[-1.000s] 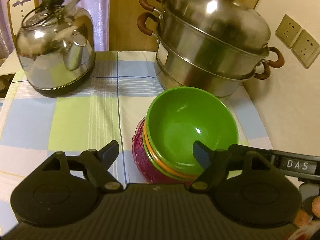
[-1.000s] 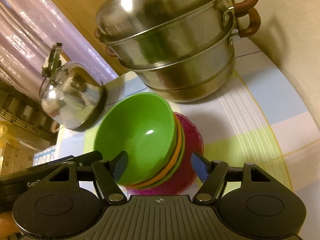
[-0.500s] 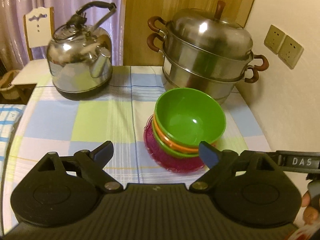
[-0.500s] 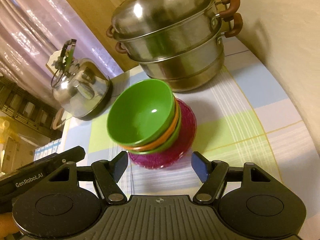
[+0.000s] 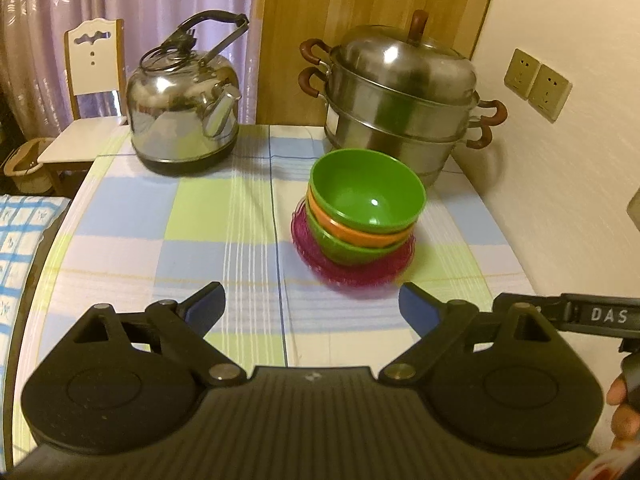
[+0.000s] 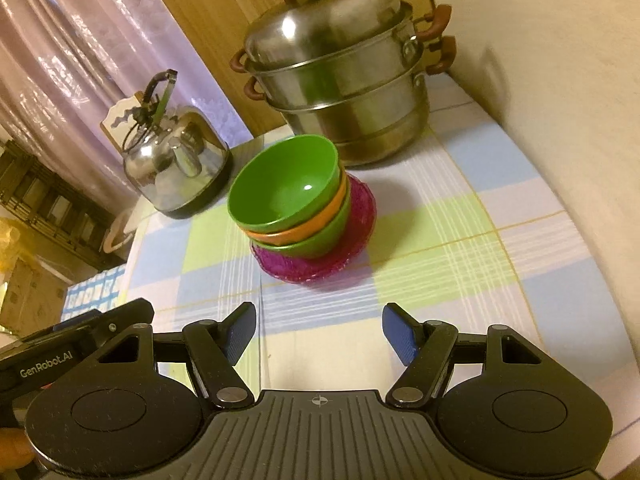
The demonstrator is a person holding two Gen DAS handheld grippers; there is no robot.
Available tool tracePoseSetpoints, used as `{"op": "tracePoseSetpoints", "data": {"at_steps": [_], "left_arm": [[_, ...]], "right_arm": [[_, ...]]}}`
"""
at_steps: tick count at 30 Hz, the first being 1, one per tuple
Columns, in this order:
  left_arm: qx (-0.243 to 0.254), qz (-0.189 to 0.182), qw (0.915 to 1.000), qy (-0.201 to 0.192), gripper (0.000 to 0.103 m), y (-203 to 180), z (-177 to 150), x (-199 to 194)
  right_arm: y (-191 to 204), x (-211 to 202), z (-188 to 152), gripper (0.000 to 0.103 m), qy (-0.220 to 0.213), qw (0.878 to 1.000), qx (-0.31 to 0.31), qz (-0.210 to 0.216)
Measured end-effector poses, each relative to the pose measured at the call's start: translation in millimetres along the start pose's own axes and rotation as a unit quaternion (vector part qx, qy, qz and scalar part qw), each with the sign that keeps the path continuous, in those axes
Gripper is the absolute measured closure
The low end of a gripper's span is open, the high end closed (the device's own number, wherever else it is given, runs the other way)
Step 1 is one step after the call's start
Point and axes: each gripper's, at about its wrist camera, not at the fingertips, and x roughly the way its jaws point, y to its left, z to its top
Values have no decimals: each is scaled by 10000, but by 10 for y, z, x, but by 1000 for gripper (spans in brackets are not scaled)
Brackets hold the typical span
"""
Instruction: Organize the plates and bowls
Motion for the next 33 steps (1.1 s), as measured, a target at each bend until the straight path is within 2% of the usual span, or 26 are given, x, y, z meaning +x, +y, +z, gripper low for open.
{"op": "tracePoseSetpoints", "data": {"at_steps": [13,20,26,33], "left_arm": [[491,92,9964,-689,10,-43,-561,-565],[277,155,9983,-488,10,32,-795,-774],[147,-65,9990,-407,10,67,-994,-950],[101,-77,9994,-309,10,20,-1200,-1093]], "right_arm": [[131,-563,-522,33,-517,9975,-444,-200],[117,-731,-857,33,-582,9963,-525,-343],[113,-901,-1097,33,-716,9942,-700,-381],[176,-1081,-1377,33,-880,9911,-953,-300]]}}
